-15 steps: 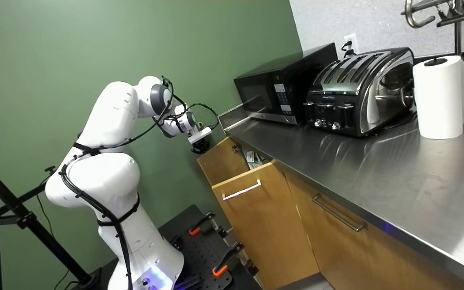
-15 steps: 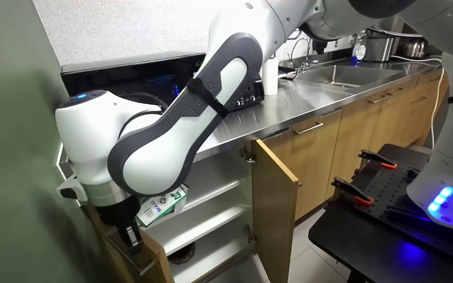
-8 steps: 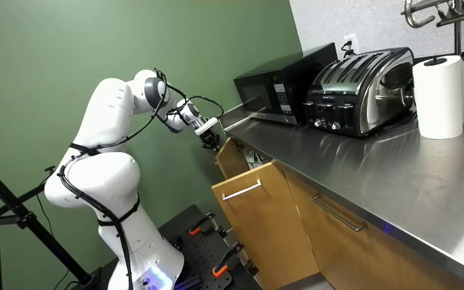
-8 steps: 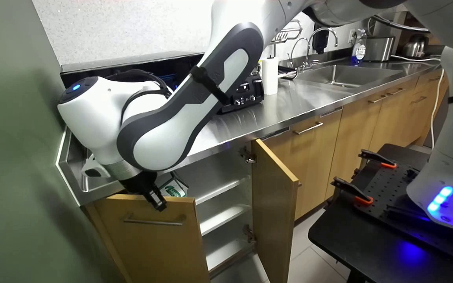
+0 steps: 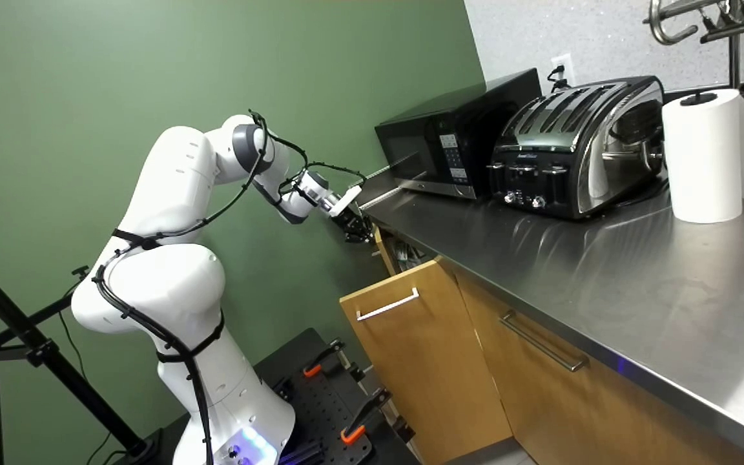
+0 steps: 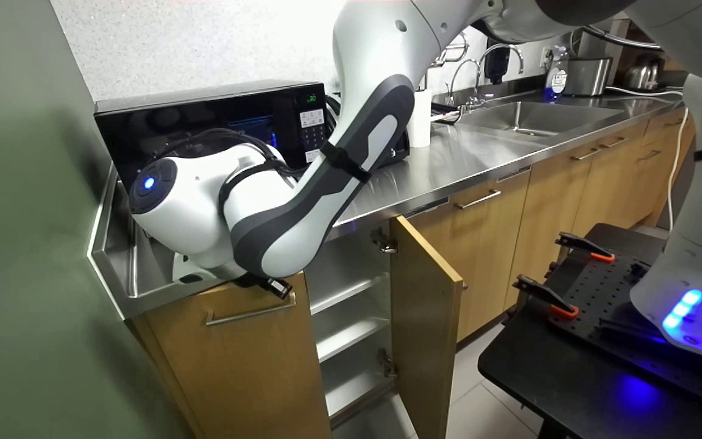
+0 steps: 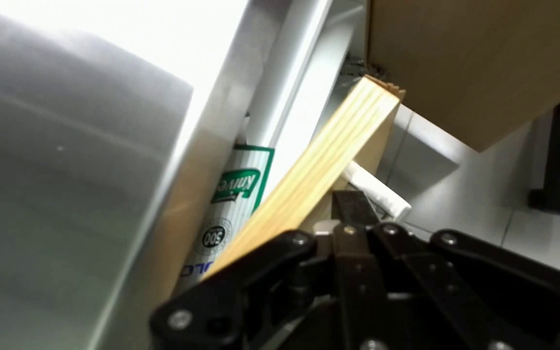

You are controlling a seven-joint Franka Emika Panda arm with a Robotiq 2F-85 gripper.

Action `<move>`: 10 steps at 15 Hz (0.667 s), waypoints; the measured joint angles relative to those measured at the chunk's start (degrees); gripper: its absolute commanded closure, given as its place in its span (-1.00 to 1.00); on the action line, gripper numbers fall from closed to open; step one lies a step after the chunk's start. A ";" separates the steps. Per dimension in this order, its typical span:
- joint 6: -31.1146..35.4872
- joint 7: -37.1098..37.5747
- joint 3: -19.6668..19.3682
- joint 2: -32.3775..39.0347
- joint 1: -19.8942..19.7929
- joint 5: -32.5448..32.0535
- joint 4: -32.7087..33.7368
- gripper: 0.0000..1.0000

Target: Close the bottom left cabinet door

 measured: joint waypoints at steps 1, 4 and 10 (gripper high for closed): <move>0.03 0.09 -0.35 0.02 0.11 -3.10 -0.45 1.00; 0.30 1.57 -1.26 -0.01 0.12 -12.35 -1.37 1.00; 0.42 1.77 4.23 -2.83 -2.67 -12.64 -3.17 1.00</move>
